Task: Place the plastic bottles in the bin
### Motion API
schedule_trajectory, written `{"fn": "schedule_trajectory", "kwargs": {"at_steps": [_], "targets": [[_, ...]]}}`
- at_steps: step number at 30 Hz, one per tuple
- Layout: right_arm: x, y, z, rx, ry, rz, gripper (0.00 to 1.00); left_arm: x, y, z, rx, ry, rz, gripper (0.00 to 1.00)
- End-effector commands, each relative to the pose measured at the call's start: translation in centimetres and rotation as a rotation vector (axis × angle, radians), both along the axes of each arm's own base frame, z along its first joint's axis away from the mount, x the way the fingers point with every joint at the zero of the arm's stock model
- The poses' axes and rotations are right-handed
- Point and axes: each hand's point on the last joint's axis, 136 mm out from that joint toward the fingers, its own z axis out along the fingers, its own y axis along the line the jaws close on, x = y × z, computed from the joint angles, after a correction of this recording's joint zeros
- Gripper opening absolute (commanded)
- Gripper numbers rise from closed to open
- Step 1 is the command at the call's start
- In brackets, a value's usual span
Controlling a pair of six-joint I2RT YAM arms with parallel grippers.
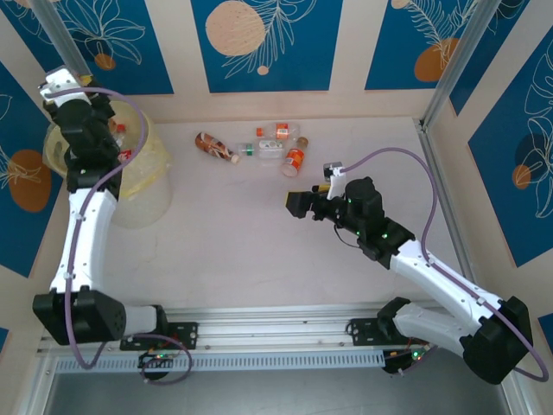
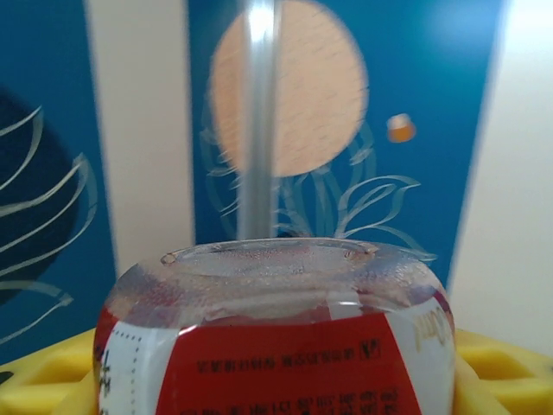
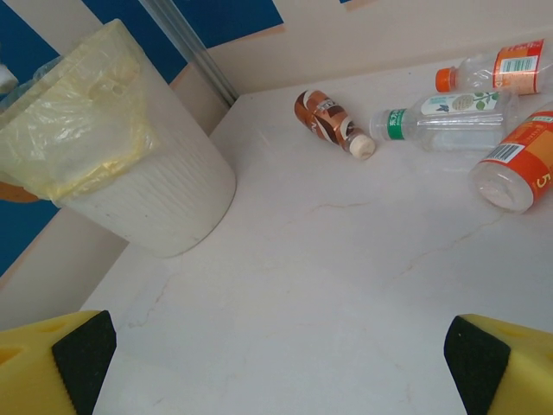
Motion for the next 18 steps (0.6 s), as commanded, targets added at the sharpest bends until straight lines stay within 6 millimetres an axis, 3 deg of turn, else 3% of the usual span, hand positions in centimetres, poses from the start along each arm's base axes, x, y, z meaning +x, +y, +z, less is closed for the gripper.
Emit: {"fn": "schedule_trajectory", "kwargs": {"at_steps": [1, 3, 7, 16, 17, 18], "targets": [[0.0, -0.1, 0.3, -0.014, -0.025, -0.012, 1.00, -1.8, 3.7, -2.0, -0.237, -0.119, 0.242, 0.00], [0.1, -0.1, 0.3, -0.014, -0.023, -0.012, 1.00, -1.7, 4.6, -2.9, -0.302, -0.162, 0.312, 0.00], [0.1, -0.2, 0.3, -0.027, -0.015, -0.016, 1.00, 0.6, 5.7, -4.4, -0.382, -0.134, 0.411, 0.00], [0.5, -0.7, -0.3, -0.055, -0.021, -0.053, 1.00, 2.0, 8.3, -6.1, -0.390, -0.162, 0.603, 0.00], [0.6, -0.7, -0.4, -0.058, -0.022, -0.055, 1.00, 2.2, 8.3, -6.2, -0.387, -0.160, 0.608, 0.03], [0.6, -0.8, -0.4, -0.060, -0.025, -0.056, 1.00, 2.5, 8.4, -6.3, -0.380, -0.151, 0.613, 0.12]]}}
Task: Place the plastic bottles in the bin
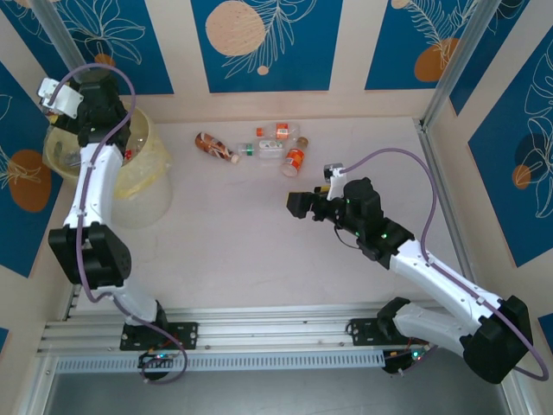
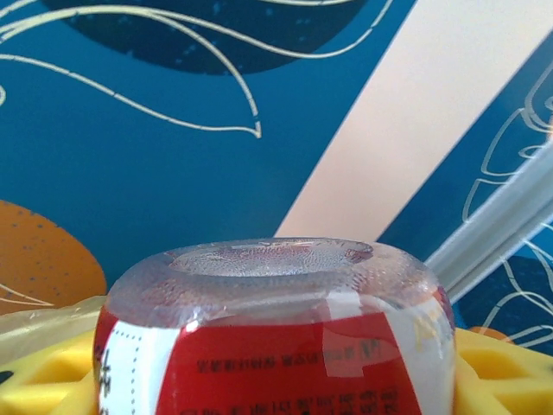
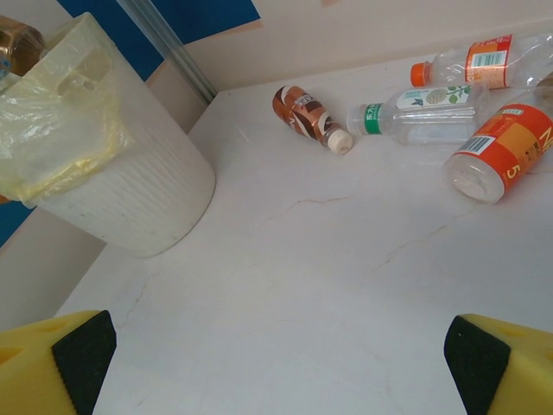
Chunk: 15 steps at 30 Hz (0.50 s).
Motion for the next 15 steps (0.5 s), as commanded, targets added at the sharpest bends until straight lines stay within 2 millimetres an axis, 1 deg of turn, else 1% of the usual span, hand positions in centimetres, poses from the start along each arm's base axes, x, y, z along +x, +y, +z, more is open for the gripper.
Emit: {"fn": "schedule_trajectory", "kwargs": {"at_steps": [1, 2, 3, 4, 5, 6, 15], "targets": [[0.4, -0.2, 0.4, -0.027, -0.037, -0.018, 1.00, -0.8, 1.3, 1.1, 0.008, -0.020, 0.087, 0.20], [0.4, -0.2, 0.4, -0.026, -0.038, -0.017, 1.00, -0.4, 1.2, 1.0, 0.006, 0.002, 0.077, 0.34], [0.5, -0.1, 0.4, -0.027, -0.037, -0.015, 1.00, -0.1, 1.3, 0.9, 0.000, 0.026, 0.068, 0.54], [0.5, -0.1, 0.3, -0.029, -0.034, -0.014, 1.00, 0.0, 1.1, 0.8, -0.012, 0.042, 0.061, 0.76], [0.5, 0.0, 0.2, -0.030, -0.031, -0.011, 1.00, -0.1, 1.1, 0.7, -0.023, 0.044, 0.063, 0.92], [0.5, 0.0, 0.2, -0.028, -0.029, -0.008, 1.00, -0.4, 1.0, 0.7, -0.034, 0.042, 0.066, 1.00], [0.2, 0.1, 0.0, -0.022, -0.023, 0.002, 1.00, -0.9, -0.9, 2.1, -0.075, 0.038, -0.108, 1.00]]}}
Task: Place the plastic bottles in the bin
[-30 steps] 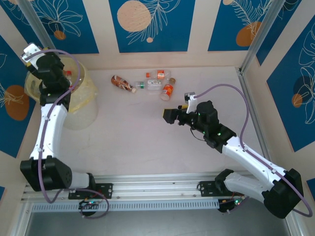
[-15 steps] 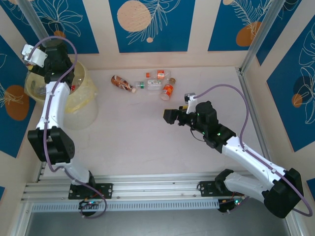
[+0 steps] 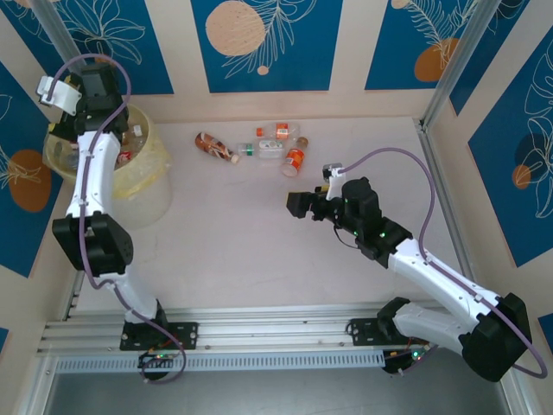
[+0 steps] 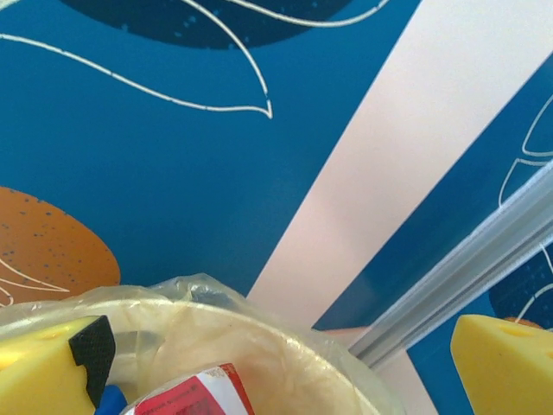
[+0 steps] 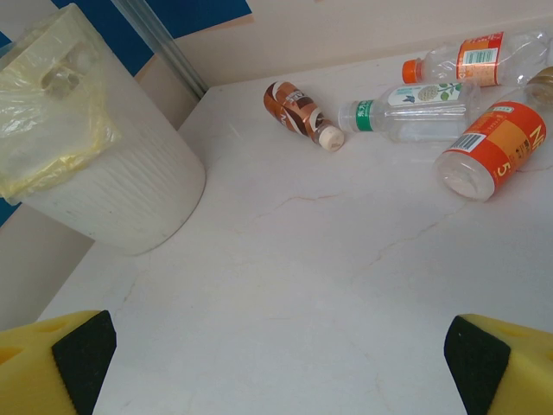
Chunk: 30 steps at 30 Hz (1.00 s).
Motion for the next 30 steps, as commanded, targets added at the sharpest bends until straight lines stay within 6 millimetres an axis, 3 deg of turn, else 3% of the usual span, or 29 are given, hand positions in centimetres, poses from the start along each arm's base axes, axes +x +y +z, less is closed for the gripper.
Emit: {"fn": "schedule_trajectory", "kwargs": {"at_steps": [1, 5, 9, 14, 23, 30], "targets": [[-0.1, 0.2, 0.5, -0.001, -0.027, 0.010, 1.00, -1.3, -0.8, 2.1, -0.015, -0.029, -0.084, 1.00], [-0.1, 0.2, 0.4, -0.003, -0.026, 0.010, 1.00, -0.3, -2.3, 2.6, -0.008, -0.023, -0.207, 1.00], [0.3, -0.4, 0.0, -0.010, -0.009, -0.034, 1.00, 0.8, -4.2, 1.8, -0.040, -0.009, -0.328, 1.00], [1.5, -2.3, -1.6, -0.033, 0.056, -0.159, 1.00, 2.0, -8.7, 1.7, -0.043, -0.038, -0.528, 1.00], [3.0, -4.9, -4.9, -0.031, 0.248, -0.321, 1.00, 2.7, -22.2, 2.7, -0.002, -0.091, -1.018, 1.00], [4.7, -5.4, -7.7, -0.089, 0.412, -0.348, 1.00, 0.2, -33.1, 0.5, -0.052, -0.152, -1.490, 1.00]]}}
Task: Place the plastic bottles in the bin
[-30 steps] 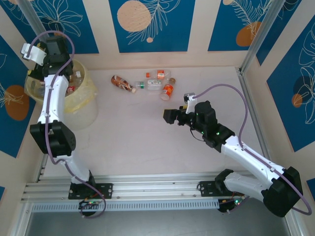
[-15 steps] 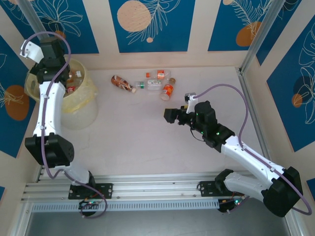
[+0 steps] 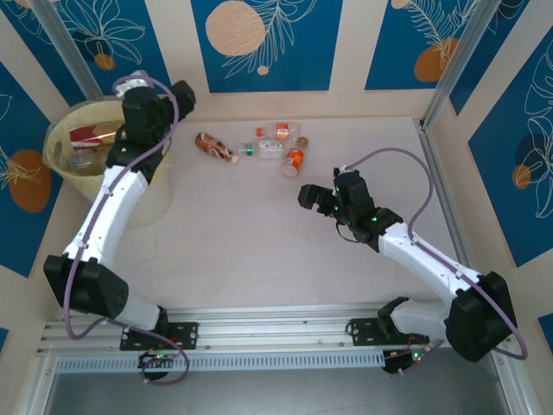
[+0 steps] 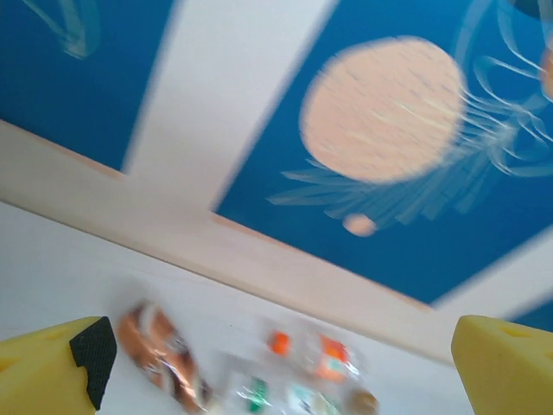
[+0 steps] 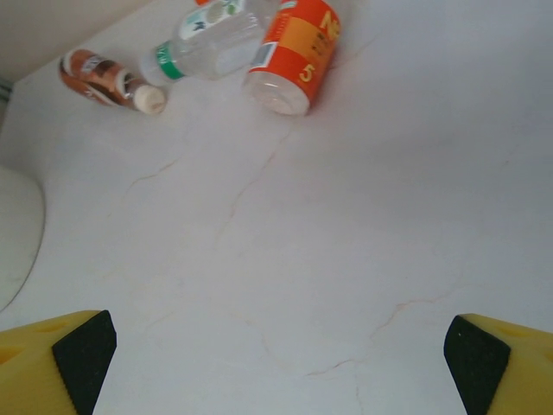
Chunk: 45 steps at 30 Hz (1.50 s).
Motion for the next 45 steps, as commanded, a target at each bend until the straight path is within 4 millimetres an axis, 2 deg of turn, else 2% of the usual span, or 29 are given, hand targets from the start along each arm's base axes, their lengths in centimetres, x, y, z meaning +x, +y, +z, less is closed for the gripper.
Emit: {"fn": "schedule_trajectory", "kwargs": {"at_steps": [1, 3, 4, 7, 10, 12, 13, 16, 21, 23, 25, 28, 30, 36, 41, 45], "targets": [[0.9, 0.2, -0.3, 0.002, 0.074, -0.007, 1.00, -2.5, -6.6, 1.1, -0.046, -0.117, -0.379, 1.00], [1.9, 0.8, -0.9, -0.004, 0.102, 0.017, 1.00, -4.5, -9.7, 0.8, -0.071, -0.188, -0.579, 1.00], [2.5, 1.1, -1.0, -0.003, 0.115, 0.029, 1.00, -5.2, -10.5, 0.1, -0.085, -0.185, -0.625, 1.00], [4.5, 2.2, -2.4, -0.013, 0.184, 0.060, 0.99, -5.8, -12.1, -3.1, -0.112, -0.070, -0.650, 1.00], [6.9, 3.4, -3.5, -0.031, 0.244, 0.066, 1.00, -7.2, -14.2, -5.1, -0.141, -0.027, -0.726, 1.00], [8.6, 4.1, -3.9, -0.038, 0.261, 0.059, 1.00, -7.6, -14.6, -6.6, -0.143, 0.005, -0.700, 1.00], [9.4, 4.3, -4.8, -0.046, 0.284, 0.044, 1.00, -7.7, -14.7, -7.6, -0.127, 0.024, -0.686, 1.00], [12.1, 4.5, -6.5, -0.075, 0.301, -0.024, 1.00, -7.9, -14.0, -10.2, -0.078, 0.099, -0.633, 1.00], [15.7, 4.2, -8.4, -0.142, 0.320, -0.131, 1.00, -8.6, -12.9, -12.5, -0.039, 0.142, -0.589, 1.00], [16.7, 4.9, -9.1, -0.142, 0.333, -0.118, 0.99, -8.8, -12.4, -13.2, -0.020, 0.156, -0.572, 1.00], [17.3, 5.5, -10.0, -0.153, 0.351, -0.108, 1.00, -8.8, -12.1, -13.8, -0.004, 0.169, -0.555, 1.00], [18.1, 5.2, -11.4, -0.209, 0.366, -0.144, 1.00, -8.9, -11.7, -14.1, 0.002, 0.172, -0.542, 1.00], [18.5, 5.5, -11.7, -0.218, 0.368, -0.145, 0.98, -9.0, -11.7, -14.1, 0.006, 0.169, -0.543, 1.00], [19.3, 5.6, -12.9, -0.265, 0.372, -0.163, 0.82, -9.4, -12.2, -14.1, 0.046, 0.148, -0.593, 1.00], [19.3, 6.4, -11.8, -0.245, 0.295, -0.116, 0.63, -9.6, -12.1, -14.1, 0.053, 0.138, -0.596, 1.00], [18.3, 6.6, -9.1, -0.191, 0.215, -0.083, 0.57, -9.7, -12.9, -14.2, 0.024, 0.130, -0.639, 1.00]]}}
